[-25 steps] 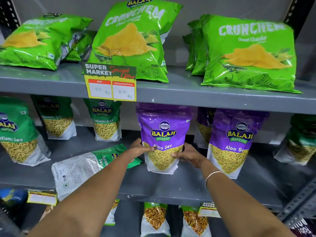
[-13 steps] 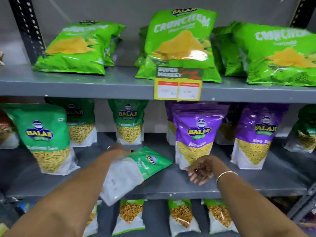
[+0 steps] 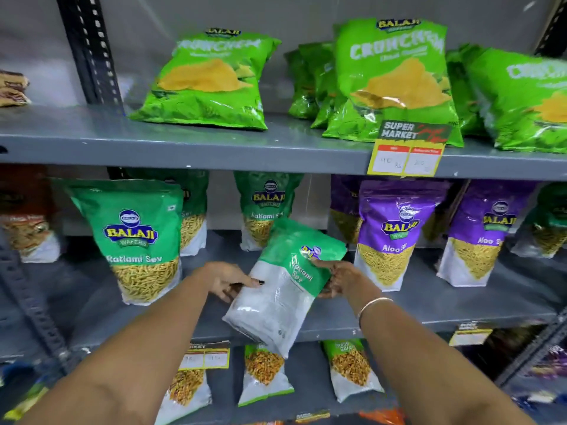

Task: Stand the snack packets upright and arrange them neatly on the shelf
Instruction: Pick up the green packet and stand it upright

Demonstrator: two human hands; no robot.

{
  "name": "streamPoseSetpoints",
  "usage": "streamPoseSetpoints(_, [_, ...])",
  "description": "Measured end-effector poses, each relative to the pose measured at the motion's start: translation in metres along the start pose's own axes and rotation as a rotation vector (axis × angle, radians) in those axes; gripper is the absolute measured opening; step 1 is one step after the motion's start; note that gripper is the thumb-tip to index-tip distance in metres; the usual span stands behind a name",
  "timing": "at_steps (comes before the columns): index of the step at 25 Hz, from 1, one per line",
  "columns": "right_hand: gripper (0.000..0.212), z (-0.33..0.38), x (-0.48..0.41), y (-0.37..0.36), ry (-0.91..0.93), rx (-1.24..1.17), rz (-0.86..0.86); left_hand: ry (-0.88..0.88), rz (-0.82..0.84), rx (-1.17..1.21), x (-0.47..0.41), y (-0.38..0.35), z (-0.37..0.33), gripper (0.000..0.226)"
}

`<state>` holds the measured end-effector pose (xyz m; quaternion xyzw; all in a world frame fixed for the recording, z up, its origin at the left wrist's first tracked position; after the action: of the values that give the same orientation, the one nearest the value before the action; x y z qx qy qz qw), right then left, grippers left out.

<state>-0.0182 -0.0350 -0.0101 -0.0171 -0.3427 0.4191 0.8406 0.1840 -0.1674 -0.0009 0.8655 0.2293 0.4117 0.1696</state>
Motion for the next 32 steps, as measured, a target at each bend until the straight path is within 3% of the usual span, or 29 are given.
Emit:
streamPoseSetpoints(3, [0.007, 0.038, 0.015, -0.022, 0.103, 0.067, 0.001, -0.06, -0.036, -0.041, 0.012, 0.013, -0.012, 0.02])
streamPoseSetpoints(5, [0.009, 0.059, 0.02, -0.038, 0.213, 0.085, -0.005, -0.124, -0.099, 0.016, 0.012, 0.019, -0.016, 0.035])
streamPoseSetpoints(9, [0.024, 0.075, 0.021, -0.066, 0.429, 0.126, 0.032, -0.257, -0.362, 0.099, -0.006, 0.02, -0.011, 0.049])
streamPoseSetpoints(13, [0.028, 0.066, -0.004, -0.074, 0.594, 0.126, 0.085, -0.202, -0.605, 0.108, -0.025, 0.015, 0.001, 0.068])
streamPoseSetpoints(15, [0.042, 0.062, -0.012, -0.075, 0.631, 0.142, 0.1, -0.186, -0.65, 0.111, -0.031, 0.013, 0.006, 0.072])
streamPoseSetpoints(17, [0.04, 0.062, -0.012, -0.075, 0.648, 0.143, 0.136, -0.203, -0.626, 0.137, -0.032, 0.013, 0.007, 0.076])
streamPoseSetpoints(19, [0.021, 0.06, -0.006, -0.068, 0.538, 0.297, 0.135, -0.203, -0.547, 0.162, -0.033, 0.016, 0.01, 0.077])
streamPoseSetpoints(20, [0.013, 0.055, -0.008, -0.061, 0.392, 0.442, 0.118, -0.197, -0.495, 0.158, -0.032, 0.018, 0.011, 0.073])
streamPoseSetpoints(22, [0.021, 0.037, -0.015, -0.046, 0.041, 0.677, 0.11, -0.186, -0.402, 0.161, -0.027, 0.019, 0.011, 0.054])
streamPoseSetpoints(24, [0.029, 0.013, -0.024, -0.042, -0.169, 0.661, 0.18, -0.149, -0.321, 0.209, -0.019, 0.023, 0.013, 0.036])
streamPoseSetpoints(28, [0.015, 0.004, -0.028, -0.052, -0.054, 0.477, 0.189, -0.09, -0.148, 0.295, -0.005, 0.028, 0.012, 0.02])
streamPoseSetpoints(31, [0.011, 0.01, -0.029, -0.05, 0.099, 0.367, 0.14, -0.095, -0.201, 0.275, -0.009, 0.025, 0.01, 0.037])
streamPoseSetpoints(32, [0.021, 0.009, -0.03, -0.05, 0.105, 0.367, 0.169, -0.129, -0.232, 0.288, -0.012, 0.022, 0.008, 0.047])
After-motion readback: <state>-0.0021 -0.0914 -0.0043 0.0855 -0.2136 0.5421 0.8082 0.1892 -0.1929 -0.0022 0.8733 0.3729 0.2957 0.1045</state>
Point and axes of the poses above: each hand's wrist, its own x-axis away from the middle knuckle, its own y-axis out of the back of the hand, z = x × y, the point moved 2 cm from there along -x, towards the middle knuckle, and after that the axes turned 11 degrees about -x, right-handed, at the moved point
